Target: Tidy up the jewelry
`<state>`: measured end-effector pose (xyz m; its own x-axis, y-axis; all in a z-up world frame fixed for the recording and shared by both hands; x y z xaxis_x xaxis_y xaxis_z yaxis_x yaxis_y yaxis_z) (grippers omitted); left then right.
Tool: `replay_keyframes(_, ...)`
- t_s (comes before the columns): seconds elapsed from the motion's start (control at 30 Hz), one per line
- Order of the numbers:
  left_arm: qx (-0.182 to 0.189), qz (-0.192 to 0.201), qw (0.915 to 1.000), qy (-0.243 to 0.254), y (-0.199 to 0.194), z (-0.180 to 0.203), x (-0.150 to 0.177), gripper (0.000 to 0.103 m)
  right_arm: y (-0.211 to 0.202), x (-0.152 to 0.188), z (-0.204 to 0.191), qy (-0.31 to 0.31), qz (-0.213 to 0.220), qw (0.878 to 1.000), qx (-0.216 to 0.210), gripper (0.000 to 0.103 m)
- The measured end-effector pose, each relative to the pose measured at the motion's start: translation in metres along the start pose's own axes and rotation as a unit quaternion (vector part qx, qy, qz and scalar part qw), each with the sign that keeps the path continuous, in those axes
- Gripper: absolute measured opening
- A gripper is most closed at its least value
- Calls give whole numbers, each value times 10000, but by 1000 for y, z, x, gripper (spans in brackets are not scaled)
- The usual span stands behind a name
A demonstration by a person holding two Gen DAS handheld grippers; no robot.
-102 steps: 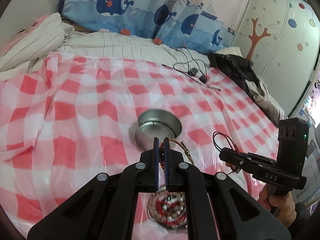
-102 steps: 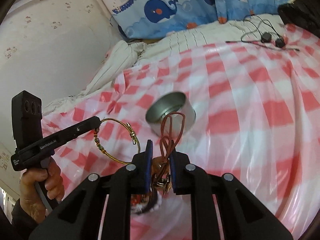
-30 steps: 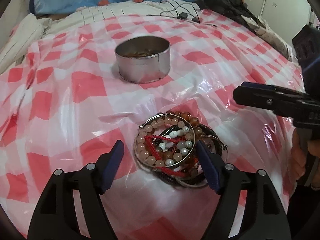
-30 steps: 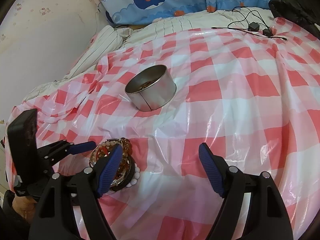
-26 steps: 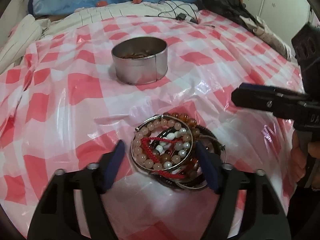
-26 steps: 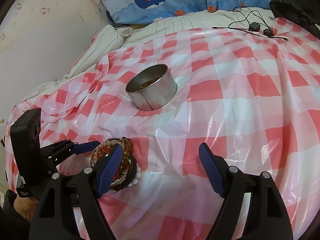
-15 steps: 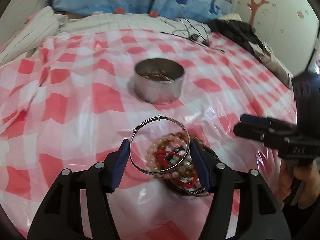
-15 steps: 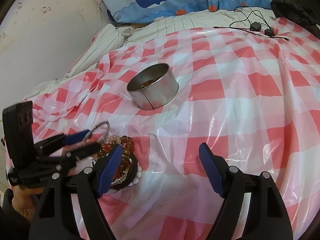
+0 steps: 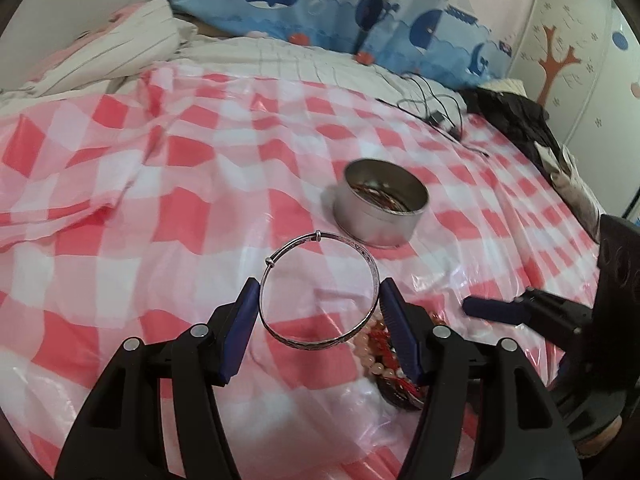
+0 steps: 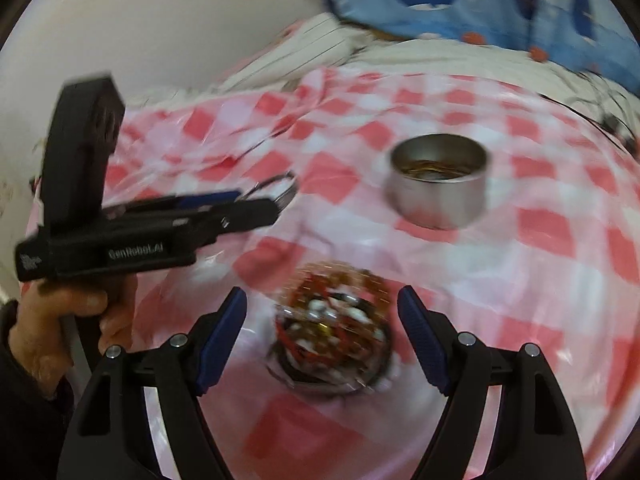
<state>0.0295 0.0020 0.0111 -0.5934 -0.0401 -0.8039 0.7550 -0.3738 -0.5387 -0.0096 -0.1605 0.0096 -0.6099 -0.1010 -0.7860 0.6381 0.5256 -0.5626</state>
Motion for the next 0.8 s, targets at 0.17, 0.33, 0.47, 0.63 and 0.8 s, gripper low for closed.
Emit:
replay_keyframes(0.17,-45,67,9999,-77,-3,-6,-4,58,24,6,-2,12,-388,9992,-63,76)
replay_keyframes(0.33,0,87,9999,-92,-4,-6,-5,58,27,5,13,636,-380,9966,-369,76)
replay_keyframes(0.47,3,81,9999,-98,-4,-7,-5,58,29,3,24,1102,-403,9912,-619,76)
replay_keyframes(0.63,-13,85,9999,-113,-4,-7,-4,58,43,1,27,1225,-570,9886,-667,63)
replay_keyframes(0.8,-20,78,9999,-119,-3,-6,-3,58,44,3,32,1274,-702,9872,-653,39)
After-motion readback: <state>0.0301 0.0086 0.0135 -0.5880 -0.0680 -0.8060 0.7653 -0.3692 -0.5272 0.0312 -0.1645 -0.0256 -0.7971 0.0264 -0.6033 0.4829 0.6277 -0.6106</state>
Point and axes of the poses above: each gripper's, at about its wrist camera, not at the fingertips, and y roughly the way its jaws point, z to its right, x to its underside, the point moved 2 cm from there along y, roughly the way its jaws point, and after that the axes turned 12 degrees about z, right-handed, at the moved point
